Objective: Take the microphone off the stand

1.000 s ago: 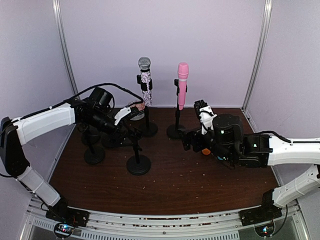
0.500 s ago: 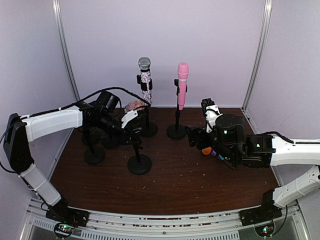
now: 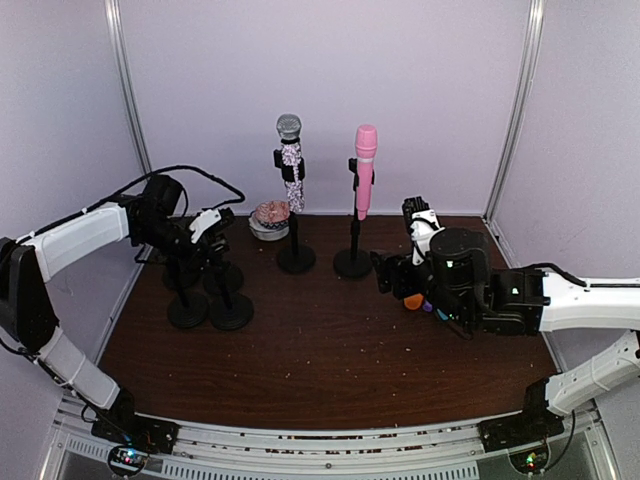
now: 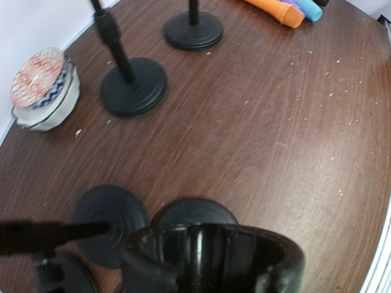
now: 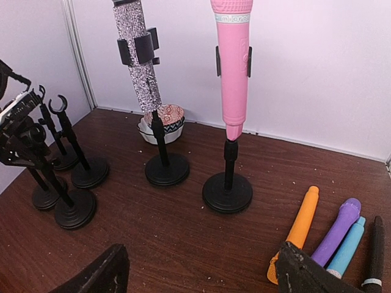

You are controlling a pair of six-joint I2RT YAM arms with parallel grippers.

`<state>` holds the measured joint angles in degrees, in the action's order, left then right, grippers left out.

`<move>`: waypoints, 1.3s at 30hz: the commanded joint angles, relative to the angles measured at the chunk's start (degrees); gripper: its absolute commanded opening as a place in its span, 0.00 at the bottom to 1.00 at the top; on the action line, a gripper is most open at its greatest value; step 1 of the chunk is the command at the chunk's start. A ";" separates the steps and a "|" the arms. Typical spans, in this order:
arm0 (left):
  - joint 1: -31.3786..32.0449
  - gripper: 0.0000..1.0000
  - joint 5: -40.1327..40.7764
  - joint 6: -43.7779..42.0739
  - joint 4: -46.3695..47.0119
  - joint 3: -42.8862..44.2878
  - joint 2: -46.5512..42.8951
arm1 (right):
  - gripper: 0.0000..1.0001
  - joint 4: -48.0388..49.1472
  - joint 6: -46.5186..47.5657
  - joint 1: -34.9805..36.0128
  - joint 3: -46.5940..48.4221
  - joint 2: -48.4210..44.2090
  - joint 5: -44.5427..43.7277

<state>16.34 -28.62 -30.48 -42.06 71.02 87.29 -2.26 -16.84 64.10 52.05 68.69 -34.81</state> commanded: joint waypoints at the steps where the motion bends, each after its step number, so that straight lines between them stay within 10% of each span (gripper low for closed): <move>1: -3.36 0.12 6.14 -6.55 -1.84 -2.04 -1.47 | 0.84 1.04 0.45 -0.81 -0.35 -0.41 -1.48; 6: -4.65 0.22 7.37 -6.44 0.30 -3.61 -2.30 | 0.85 1.32 0.84 -1.74 0.54 -0.01 -1.32; 15: -4.65 0.97 1.91 -2.05 -5.08 1.73 -7.30 | 1.00 0.78 2.74 -9.54 9.60 5.71 0.85; 30: -4.69 0.98 -3.52 3.45 -17.87 11.64 -17.38 | 1.00 -3.75 10.32 -19.52 41.19 31.43 10.67; 39: -4.72 0.98 -3.79 4.44 -17.95 11.92 -18.03 | 0.84 2.30 12.77 -20.88 40.10 33.79 8.40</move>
<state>11.99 -31.31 -27.20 -59.94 81.80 69.65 -3.79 -5.89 44.25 92.60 102.28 -25.52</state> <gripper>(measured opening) 0.978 0.876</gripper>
